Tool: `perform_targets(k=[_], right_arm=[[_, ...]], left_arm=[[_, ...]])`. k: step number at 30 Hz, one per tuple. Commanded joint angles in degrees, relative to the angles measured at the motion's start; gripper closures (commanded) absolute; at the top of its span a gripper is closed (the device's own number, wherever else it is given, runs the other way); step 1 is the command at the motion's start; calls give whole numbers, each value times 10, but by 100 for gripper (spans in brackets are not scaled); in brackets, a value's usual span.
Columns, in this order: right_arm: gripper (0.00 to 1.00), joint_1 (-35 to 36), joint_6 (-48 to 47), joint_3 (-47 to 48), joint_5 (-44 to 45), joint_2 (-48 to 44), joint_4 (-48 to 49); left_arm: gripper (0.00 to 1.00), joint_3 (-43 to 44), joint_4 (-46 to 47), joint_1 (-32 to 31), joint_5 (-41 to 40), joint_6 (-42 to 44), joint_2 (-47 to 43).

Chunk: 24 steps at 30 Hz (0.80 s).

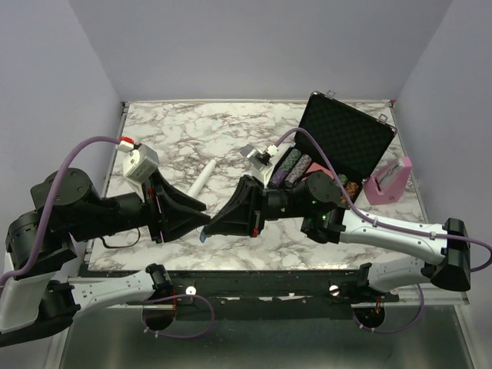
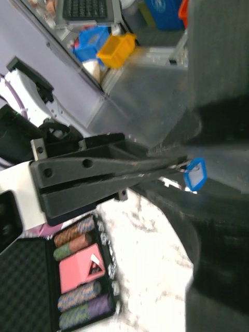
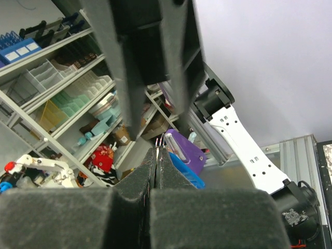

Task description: Remove the keys from the keyring

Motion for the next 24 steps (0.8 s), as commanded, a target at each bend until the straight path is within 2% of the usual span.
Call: perform_targets(k=[1,3,7,12,17,19,24], right_arm=[[99,9,-16,9,2,8,-20],[99,9,-17,8,4,7,-20],[99,8,-17,7,6,7,-18],[99,8,-19,1,22,-1,-11],[99,8,-13,-31,65,-17,40],[99,9,-7,-39,72,-18,57],[99,8,0,-37,72,-13,69]], left_arm=[[47,47,-20,1,-58,2,8],[36,60,-17,1,-78,-8,-1],[28,47,11,0,-90,-26,-28],[28,-16,46,1,-135,-56,-83],[30,-192,199,1,-164,-115,-202],[31,-235,234,1,-170,-133,-232],[36,-277,265,2,-167,-150,-248]])
